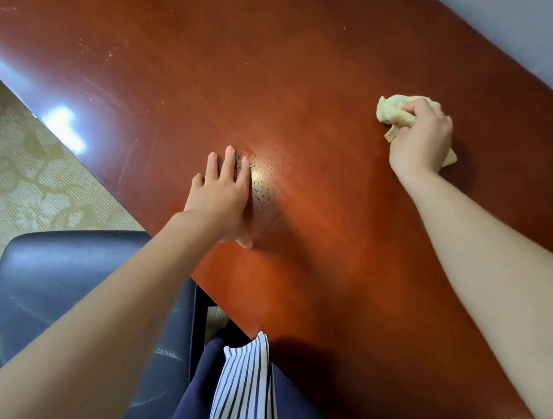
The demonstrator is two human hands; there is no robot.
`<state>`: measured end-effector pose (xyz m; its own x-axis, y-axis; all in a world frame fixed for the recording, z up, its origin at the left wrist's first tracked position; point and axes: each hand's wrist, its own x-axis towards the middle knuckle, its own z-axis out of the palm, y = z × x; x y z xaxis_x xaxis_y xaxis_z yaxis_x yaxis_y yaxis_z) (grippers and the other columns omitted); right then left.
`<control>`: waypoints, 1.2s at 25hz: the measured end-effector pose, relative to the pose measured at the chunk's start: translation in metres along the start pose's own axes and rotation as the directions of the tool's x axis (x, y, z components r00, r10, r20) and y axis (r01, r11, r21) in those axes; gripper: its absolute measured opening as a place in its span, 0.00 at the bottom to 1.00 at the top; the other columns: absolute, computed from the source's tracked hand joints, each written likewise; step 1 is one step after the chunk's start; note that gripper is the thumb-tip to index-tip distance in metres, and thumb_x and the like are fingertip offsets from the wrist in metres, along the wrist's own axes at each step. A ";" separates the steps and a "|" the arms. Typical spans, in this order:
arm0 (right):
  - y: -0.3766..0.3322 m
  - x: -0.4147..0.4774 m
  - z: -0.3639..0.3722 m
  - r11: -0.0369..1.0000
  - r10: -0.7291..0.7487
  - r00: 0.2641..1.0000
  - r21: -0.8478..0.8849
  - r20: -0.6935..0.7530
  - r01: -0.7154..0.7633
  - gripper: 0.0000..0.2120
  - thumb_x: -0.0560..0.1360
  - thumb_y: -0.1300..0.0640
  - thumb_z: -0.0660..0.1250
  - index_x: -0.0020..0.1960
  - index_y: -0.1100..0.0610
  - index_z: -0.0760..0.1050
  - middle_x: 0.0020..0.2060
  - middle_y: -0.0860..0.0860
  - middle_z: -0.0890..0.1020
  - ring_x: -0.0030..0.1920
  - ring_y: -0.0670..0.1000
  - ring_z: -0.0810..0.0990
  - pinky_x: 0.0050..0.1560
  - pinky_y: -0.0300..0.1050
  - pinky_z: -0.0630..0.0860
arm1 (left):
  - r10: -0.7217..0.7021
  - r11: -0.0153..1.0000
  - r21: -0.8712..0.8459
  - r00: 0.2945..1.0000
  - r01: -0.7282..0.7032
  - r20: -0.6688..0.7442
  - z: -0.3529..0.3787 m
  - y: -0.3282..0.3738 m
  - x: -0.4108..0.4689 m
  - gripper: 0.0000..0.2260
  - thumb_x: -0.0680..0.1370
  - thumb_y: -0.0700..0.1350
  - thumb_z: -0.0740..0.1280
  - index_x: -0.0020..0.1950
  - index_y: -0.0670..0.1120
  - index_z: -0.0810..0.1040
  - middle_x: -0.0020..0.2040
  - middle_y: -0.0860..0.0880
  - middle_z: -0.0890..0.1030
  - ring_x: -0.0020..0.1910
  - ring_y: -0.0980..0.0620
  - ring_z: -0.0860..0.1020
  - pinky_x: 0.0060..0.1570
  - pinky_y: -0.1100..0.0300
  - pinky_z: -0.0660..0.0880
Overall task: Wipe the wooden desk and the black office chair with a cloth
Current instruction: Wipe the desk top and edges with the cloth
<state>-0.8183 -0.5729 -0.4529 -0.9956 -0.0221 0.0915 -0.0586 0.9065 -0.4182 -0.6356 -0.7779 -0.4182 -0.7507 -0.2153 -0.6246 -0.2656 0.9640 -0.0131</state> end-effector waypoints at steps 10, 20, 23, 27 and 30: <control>0.011 -0.121 -0.012 0.870 -0.468 0.882 0.209 0.062 0.447 0.16 0.68 0.74 0.67 0.51 0.60 0.82 0.48 0.55 0.83 0.49 0.59 0.78 0.51 0.51 0.76 | 0.076 0.987 -0.118 0.962 -0.110 -0.262 -0.006 0.046 0.024 0.49 0.69 0.66 0.69 0.78 0.47 0.45 0.78 0.47 0.47 0.77 0.44 0.46 0.72 0.45 0.52; 0.092 -0.092 -0.056 0.829 -0.559 0.804 0.120 0.203 0.546 0.20 0.66 0.74 0.71 0.54 0.58 0.82 0.53 0.53 0.83 0.54 0.57 0.80 0.50 0.55 0.79 | 0.138 0.989 -0.017 0.954 -0.148 -0.265 -0.023 0.076 0.063 0.58 0.63 0.71 0.68 0.77 0.46 0.37 0.77 0.42 0.39 0.76 0.41 0.38 0.71 0.40 0.47; 0.107 -0.047 -0.055 0.918 -0.397 0.904 0.061 0.160 0.393 0.18 0.70 0.71 0.68 0.57 0.58 0.80 0.55 0.54 0.81 0.57 0.58 0.77 0.57 0.53 0.76 | 0.133 0.990 -0.010 0.959 -0.139 -0.251 -0.027 0.078 0.073 0.60 0.62 0.73 0.67 0.77 0.45 0.36 0.77 0.41 0.37 0.76 0.40 0.38 0.72 0.40 0.47; 0.114 0.019 -0.048 0.990 -0.117 0.992 0.083 0.044 0.113 0.16 0.75 0.64 0.66 0.61 0.55 0.78 0.57 0.54 0.80 0.59 0.57 0.73 0.59 0.43 0.66 | 0.102 0.995 0.024 0.965 -0.099 -0.241 -0.033 0.080 0.088 0.64 0.59 0.76 0.66 0.76 0.43 0.33 0.76 0.38 0.34 0.75 0.38 0.37 0.71 0.38 0.46; 0.102 0.055 -0.033 0.993 0.079 0.994 0.096 -0.076 -0.072 0.16 0.76 0.61 0.65 0.63 0.54 0.76 0.58 0.54 0.80 0.60 0.56 0.73 0.58 0.43 0.67 | 0.062 0.998 -0.018 0.982 -0.067 -0.176 -0.033 0.080 0.092 0.66 0.57 0.76 0.65 0.75 0.42 0.31 0.75 0.38 0.33 0.75 0.38 0.35 0.71 0.38 0.46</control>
<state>-0.8768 -0.4681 -0.4607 -0.9886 0.0819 0.1264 0.0063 0.8608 -0.5089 -0.7462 -0.7254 -0.4511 -0.8607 -0.1789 -0.4767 -0.2258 0.9733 0.0423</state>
